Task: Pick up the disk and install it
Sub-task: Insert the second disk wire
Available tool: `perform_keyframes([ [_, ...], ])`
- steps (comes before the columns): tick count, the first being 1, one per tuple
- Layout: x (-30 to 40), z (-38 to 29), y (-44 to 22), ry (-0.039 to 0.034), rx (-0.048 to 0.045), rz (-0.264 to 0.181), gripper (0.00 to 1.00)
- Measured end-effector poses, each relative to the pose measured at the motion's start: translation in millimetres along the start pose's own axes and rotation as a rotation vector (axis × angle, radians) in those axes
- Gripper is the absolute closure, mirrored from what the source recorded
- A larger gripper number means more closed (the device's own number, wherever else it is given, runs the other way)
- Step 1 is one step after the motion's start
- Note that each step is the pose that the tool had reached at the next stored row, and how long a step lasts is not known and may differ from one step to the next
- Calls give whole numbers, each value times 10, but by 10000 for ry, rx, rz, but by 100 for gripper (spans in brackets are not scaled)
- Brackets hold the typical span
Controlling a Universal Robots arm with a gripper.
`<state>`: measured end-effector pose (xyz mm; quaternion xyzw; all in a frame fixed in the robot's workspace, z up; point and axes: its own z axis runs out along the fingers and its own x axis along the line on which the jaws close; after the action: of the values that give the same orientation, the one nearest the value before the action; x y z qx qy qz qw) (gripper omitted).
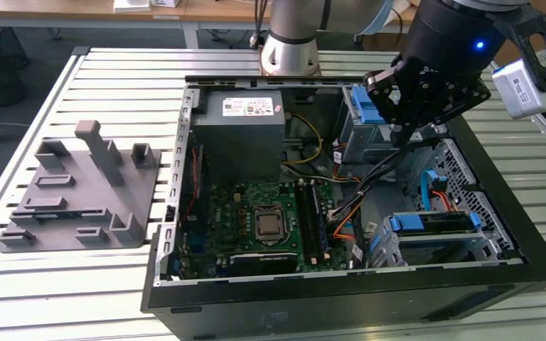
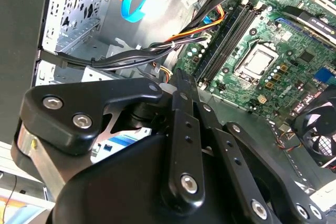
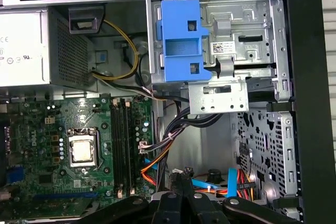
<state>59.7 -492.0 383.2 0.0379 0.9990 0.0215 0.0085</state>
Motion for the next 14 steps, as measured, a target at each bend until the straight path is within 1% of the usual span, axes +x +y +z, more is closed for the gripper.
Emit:
perform_keyframes([
  [4,-1,0,0,1,0,-24,89],
  [14,0,2,0,80,-26,-1813,89],
])
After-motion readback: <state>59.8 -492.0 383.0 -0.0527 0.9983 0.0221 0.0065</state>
